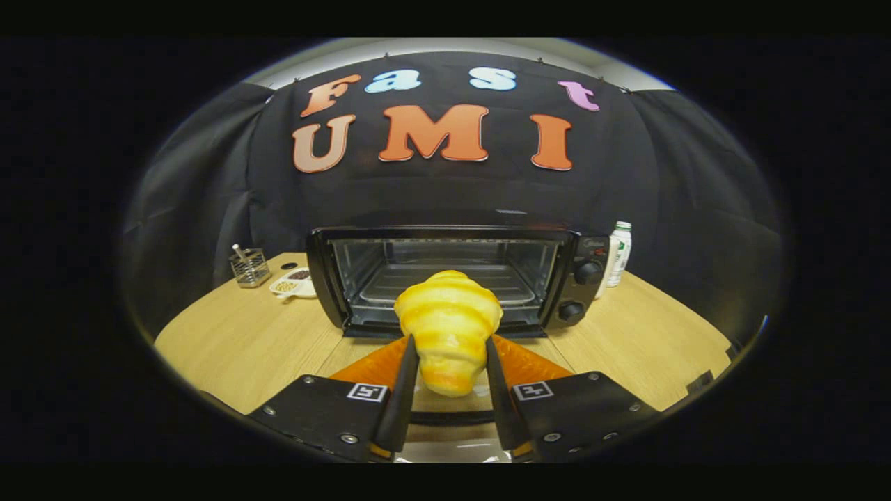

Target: Open the toaster oven, put the food inside, and close the toaster oven door.

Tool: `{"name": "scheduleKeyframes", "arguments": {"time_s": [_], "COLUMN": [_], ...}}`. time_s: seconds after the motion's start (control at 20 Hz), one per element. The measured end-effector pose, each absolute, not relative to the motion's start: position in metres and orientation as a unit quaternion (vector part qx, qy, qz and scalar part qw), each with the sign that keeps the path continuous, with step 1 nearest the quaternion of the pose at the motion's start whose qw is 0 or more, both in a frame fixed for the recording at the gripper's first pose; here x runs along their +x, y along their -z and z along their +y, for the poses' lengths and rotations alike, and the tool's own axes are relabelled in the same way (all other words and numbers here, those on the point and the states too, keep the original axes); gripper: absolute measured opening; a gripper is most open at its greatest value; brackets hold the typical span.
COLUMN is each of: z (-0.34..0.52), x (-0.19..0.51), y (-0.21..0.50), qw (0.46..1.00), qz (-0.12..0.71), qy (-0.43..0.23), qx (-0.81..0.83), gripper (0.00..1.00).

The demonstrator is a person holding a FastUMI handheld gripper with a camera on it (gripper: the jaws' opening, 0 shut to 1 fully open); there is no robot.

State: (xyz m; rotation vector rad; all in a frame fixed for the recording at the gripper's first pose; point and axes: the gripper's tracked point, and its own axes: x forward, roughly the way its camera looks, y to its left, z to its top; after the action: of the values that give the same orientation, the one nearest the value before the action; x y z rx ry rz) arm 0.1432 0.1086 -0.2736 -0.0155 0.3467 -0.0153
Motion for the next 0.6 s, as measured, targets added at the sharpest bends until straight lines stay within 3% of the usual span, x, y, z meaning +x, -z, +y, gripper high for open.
{"name": "scheduleKeyframes", "arguments": {"time_s": [0.6], "z": [0.127], "x": [0.215], "y": [0.274], "qw": [0.960], "qz": [0.171], "qy": [-0.013], "qx": [0.222], "gripper": [0.51]}}
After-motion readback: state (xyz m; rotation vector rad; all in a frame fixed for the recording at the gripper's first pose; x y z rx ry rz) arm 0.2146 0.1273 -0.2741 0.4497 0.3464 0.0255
